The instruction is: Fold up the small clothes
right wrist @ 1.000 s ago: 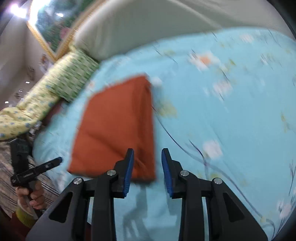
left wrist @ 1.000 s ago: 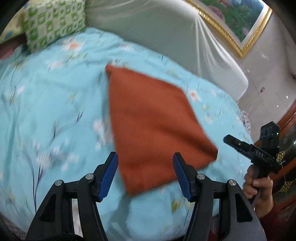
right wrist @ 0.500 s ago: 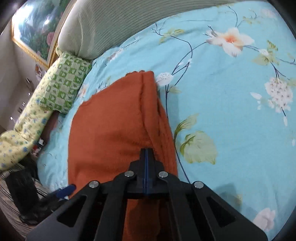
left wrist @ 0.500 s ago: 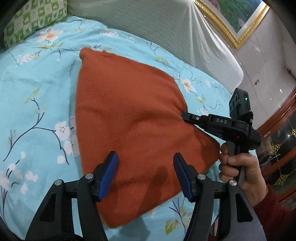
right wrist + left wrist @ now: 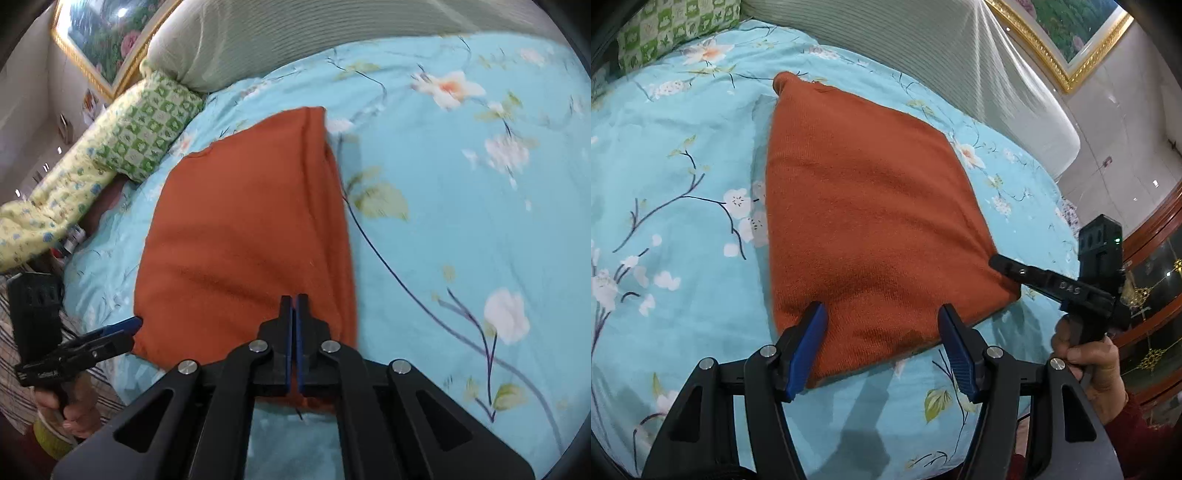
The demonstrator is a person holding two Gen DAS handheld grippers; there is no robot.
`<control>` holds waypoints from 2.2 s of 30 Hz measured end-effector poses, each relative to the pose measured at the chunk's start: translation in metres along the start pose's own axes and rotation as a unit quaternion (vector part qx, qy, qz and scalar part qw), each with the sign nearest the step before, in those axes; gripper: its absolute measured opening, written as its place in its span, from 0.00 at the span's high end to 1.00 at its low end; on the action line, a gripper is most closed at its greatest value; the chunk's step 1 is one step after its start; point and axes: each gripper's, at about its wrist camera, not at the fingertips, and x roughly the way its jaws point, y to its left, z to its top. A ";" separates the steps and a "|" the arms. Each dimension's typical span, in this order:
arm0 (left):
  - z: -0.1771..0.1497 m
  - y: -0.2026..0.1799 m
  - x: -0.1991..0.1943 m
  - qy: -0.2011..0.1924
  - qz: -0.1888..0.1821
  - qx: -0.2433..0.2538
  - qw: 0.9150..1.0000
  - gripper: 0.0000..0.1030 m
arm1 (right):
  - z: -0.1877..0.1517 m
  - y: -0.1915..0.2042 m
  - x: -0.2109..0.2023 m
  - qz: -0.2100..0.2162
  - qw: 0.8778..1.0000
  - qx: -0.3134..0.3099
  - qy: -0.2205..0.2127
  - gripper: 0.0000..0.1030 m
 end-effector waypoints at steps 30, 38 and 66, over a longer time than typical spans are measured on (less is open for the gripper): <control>-0.108 -0.038 -0.073 -0.059 0.201 0.082 0.974 0.13 | -0.129 0.058 -0.083 -0.066 0.989 -0.122 -0.048 0.36; -0.079 -0.043 -0.075 -0.080 0.228 0.087 0.966 0.12 | -0.113 0.079 -0.079 -0.072 0.983 -0.161 -0.051 0.23; 0.001 -0.034 -0.030 -0.051 0.230 0.070 0.969 0.12 | -0.029 0.089 -0.018 -0.077 0.985 -0.152 -0.013 0.22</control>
